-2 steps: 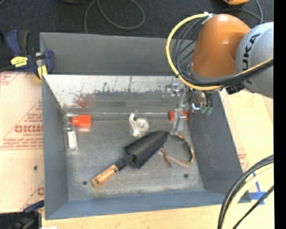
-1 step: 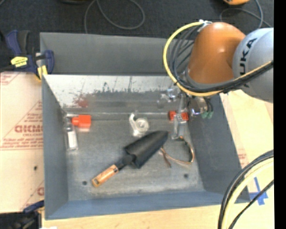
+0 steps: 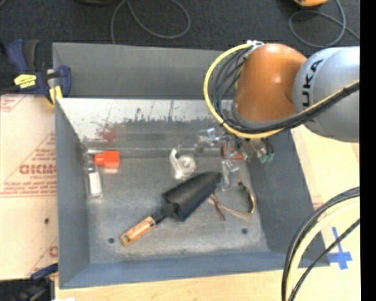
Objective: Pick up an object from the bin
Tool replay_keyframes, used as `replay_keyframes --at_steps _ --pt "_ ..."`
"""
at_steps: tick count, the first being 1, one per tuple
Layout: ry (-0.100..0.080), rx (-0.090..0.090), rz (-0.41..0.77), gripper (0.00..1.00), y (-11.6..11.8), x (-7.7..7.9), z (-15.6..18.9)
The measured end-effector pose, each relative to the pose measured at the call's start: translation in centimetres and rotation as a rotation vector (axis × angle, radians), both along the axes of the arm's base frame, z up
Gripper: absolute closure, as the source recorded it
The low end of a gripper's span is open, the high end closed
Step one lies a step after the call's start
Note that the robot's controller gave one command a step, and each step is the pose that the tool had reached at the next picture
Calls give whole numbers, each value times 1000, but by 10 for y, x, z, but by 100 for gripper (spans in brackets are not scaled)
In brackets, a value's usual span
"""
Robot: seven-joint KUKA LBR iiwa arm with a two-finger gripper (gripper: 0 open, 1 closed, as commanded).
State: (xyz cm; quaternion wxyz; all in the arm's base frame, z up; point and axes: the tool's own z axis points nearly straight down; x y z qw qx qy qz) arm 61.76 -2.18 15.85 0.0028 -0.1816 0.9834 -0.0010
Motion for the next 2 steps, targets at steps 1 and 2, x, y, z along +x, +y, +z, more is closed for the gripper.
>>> replay_keyframes --at_steps 1,2 --pt "-10 2 -122 0 22 7 -48" --pt "-22 5 -197 100 20 11 -75"
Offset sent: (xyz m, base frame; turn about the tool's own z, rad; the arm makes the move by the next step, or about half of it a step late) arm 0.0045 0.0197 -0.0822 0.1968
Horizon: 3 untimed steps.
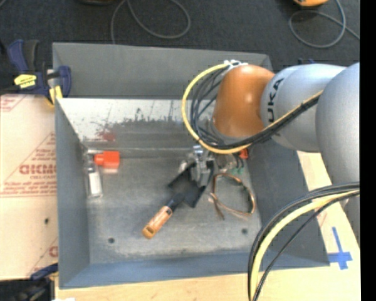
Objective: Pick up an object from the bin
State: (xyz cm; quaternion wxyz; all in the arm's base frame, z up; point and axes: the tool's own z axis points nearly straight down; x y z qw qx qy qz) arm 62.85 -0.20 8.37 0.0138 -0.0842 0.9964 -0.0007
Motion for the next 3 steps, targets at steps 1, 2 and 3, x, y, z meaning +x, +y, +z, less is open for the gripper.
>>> replay_keyframes --at_steps 1,2,3 --pt "0 0 0 100 0 0 0" --pt "-5 0 -6 100 -1 -4 47" --pt "-5 0 -5 100 -1 -4 47"
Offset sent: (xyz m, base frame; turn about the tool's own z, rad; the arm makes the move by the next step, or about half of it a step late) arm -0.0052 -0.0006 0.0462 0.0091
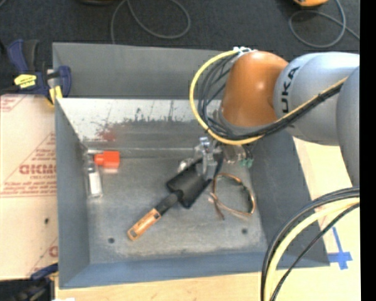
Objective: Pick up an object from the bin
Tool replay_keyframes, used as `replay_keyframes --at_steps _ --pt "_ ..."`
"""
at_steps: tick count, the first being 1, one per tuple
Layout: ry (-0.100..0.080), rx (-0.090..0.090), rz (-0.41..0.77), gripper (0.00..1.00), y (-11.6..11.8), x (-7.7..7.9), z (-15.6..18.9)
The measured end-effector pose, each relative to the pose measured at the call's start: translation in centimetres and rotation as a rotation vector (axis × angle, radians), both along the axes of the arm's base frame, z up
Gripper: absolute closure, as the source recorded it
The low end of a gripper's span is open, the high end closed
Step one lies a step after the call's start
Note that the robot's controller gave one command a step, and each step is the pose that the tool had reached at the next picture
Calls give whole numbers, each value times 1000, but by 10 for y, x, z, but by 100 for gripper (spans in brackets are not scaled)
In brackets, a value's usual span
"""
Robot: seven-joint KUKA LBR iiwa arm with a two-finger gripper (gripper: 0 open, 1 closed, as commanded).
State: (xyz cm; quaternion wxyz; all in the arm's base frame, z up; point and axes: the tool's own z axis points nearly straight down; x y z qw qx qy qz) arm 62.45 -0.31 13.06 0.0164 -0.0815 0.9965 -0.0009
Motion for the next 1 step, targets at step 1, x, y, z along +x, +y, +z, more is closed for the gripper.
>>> replay_keyframes --at_steps 1 --pt "-5 2 -36 100 -3 3 133"
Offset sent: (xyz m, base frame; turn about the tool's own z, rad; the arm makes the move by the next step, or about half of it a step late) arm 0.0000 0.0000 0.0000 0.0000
